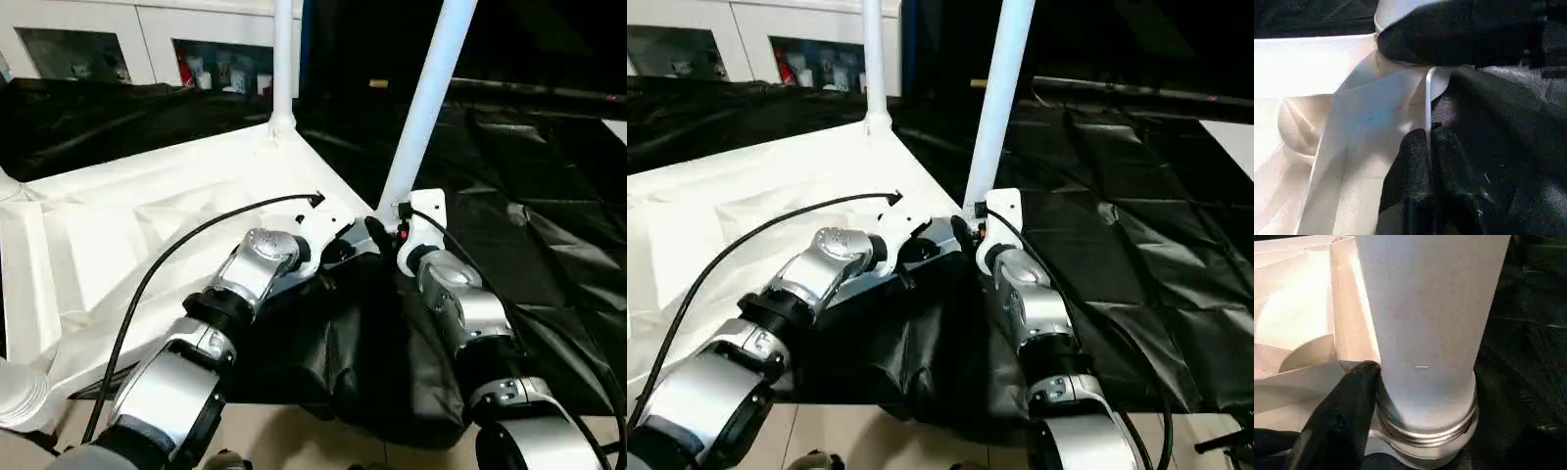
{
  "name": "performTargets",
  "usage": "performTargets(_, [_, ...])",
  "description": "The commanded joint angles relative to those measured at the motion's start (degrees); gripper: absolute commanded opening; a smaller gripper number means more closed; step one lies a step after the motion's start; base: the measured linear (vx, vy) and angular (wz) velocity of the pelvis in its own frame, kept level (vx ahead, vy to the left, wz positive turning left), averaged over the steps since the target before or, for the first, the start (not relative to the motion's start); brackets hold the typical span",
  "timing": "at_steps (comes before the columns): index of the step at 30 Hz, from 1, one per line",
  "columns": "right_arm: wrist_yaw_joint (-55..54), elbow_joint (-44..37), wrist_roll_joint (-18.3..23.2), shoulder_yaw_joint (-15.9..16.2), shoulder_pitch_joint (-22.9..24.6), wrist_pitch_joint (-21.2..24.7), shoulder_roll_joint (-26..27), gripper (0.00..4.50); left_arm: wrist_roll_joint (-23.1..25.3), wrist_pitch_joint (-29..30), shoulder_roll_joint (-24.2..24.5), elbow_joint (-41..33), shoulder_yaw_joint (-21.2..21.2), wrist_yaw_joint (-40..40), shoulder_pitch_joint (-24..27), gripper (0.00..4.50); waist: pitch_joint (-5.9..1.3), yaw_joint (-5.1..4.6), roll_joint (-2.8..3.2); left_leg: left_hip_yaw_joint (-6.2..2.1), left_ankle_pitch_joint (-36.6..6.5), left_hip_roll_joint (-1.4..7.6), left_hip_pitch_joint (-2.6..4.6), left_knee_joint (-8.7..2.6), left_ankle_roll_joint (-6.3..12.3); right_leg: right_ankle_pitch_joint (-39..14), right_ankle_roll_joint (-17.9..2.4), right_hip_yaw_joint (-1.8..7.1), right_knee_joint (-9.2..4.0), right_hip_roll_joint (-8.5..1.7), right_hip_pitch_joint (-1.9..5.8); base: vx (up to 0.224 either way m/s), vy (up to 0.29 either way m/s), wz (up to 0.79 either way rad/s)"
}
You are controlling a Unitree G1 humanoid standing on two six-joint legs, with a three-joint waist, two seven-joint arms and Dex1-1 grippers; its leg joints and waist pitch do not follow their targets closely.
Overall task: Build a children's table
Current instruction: Rotate leg to tighten
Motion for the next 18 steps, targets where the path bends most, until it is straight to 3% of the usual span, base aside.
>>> performTargets(1, [4.43,-0.26,0.69,2.76,0.34,0.47,3.01,3.53,0.86,-0.76,-0.94,2.0,-0.41,0.56,-0.65,0.0,-3.78,0.06,0.23,-0.05,-14.59,0.57,0.49,-3.73,0.51,-11.02,-10.66,1.33,-4.56,-2.64,2.5,0.0,0.0,0.0])
performTargets(2, [4.66,-0.06,1.03,2.43,0.18,0.02,2.76,3.83,0.67,-0.84,-0.74,2.49,-0.23,0.4,-0.74,0.0,-3.71,0.03,0.19,-0.04,-15.37,0.58,0.56,-3.79,0.42,-12.24,-10.64,1.35,-4.69,-2.65,2.43,0.0,0.0,0.0])
performTargets(5, [7.11,-0.29,2.69,1.99,0.12,-0.44,1.55,4.01,-0.45,-2.53,0.15,2.26,0.05,-2.12,-0.11,0.0,-3.77,-0.02,0.02,-0.14,-15.96,0.6,0.38,-3.86,0.52,-14.18,-10.15,1.37,-4.8,-2.84,2.59,0.0,0.0,0.0])
performTargets(7, [14.96,-3.22,3.52,3.24,1.36,-0.29,-2.94,4.24,-1.76,-4.63,3.23,-0.64,-0.29,-8.49,2.4,0.0,-3.78,0.25,-0.12,-0.15,-15.27,0.71,0.4,-3.81,1.15,-13.26,-10.21,1.3,-4.78,-2.83,2.81,0.0,0.0,0.0])
performTargets(9, [17.25,-4.24,3.29,3.99,1.88,-0.16,-4.39,4.34,-1.91,-4.84,4.19,-1.56,-0.57,-10.29,3.13,0.0,-4.0,0.13,-0.11,-0.06,-12.72,0.69,-0.05,-3.58,1.92,-9.09,-11.09,1.39,-4.26,-2.86,3.07,0.0,0.0,0.0])
performTargets(11, [23.85,-7.07,1.67,7.06,3.59,-0.1,-8.8,4.43,-2.76,-6.82,6.68,-4.56,-1.24,-15.9,5.34,0.0,-4.14,0.22,-0.26,0.19,-8.95,0.64,0.08,-3.1,3.26,-2.28,-12.88,1.39,-3.59,-2.59,3.01,0.0,0.0,0.0])
performTargets(13, [28.13,-9.1,0.63,8.96,4.81,-0.21,-11.64,4.43,-4.0,-6.41,8.3,-7.25,-1.59,-20.45,6.94,0.0,-4.1,0.3,-0.2,0.22,-8.09,0.62,0.04,-3.05,4.06,-0.82,-13.65,1.31,-3.37,-2.54,3.14,0.0,0.0,0.0])
performTargets(18, [32.4,-11.15,0.49,10.2,5.88,0.0,-14.57,4.43,-4.86,-6.53,10.95,-11.09,-2.42,-25.2,9.03,0.0,-3.86,0.2,0.16,0.31,-12.01,0.99,0.57,-3.34,3.04,-6.43,-14.01,1.41,-3.87,-2.63,2.57,0.0,0.0,0.0])
